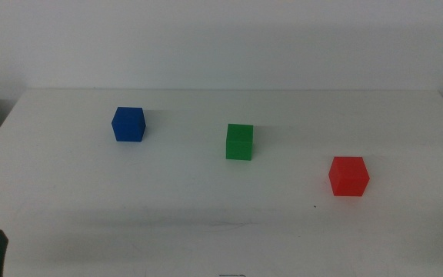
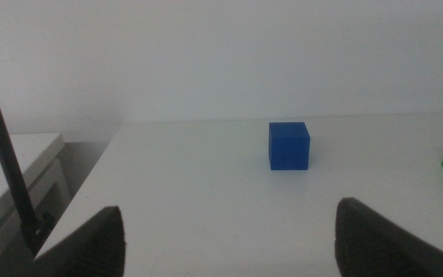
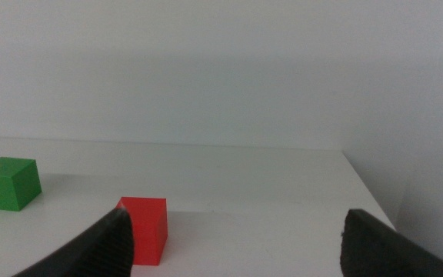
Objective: Stack red cubes first, then green, then blue cubes in a specific spot.
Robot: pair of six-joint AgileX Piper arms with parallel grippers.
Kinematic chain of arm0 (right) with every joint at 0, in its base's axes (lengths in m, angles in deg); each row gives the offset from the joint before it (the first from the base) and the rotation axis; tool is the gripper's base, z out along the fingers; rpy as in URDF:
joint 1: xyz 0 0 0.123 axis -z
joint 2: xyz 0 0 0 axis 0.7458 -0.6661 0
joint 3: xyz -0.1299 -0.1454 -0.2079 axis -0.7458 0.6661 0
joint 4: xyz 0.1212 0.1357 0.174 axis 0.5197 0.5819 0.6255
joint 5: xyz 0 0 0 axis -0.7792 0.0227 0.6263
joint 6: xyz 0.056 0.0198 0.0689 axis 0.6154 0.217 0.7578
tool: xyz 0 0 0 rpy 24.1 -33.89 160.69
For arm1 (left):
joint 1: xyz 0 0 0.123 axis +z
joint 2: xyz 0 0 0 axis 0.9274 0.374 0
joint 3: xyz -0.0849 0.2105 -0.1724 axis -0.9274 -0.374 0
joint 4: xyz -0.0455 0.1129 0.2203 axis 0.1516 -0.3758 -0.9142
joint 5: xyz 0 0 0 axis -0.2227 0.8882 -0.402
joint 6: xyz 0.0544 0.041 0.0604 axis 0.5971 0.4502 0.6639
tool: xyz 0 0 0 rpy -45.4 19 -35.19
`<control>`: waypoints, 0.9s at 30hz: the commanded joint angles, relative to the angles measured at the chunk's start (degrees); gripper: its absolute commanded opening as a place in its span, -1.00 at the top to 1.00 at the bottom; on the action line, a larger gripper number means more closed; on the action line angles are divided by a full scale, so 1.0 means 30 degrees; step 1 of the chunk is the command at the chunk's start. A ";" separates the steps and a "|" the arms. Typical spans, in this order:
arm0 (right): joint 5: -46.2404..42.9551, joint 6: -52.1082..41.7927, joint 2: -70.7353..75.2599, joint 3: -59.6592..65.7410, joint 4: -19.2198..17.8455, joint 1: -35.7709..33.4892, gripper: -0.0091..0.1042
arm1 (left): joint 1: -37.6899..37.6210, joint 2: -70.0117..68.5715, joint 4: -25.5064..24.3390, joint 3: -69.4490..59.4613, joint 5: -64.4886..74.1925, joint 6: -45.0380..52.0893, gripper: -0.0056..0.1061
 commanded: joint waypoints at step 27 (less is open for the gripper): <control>0.9064 0.0928 -2.0388 -1.6612 0.2885 -0.0024 -0.46 | -0.0030 -0.0322 0.0077 0.0054 -0.1482 -0.0031 -0.78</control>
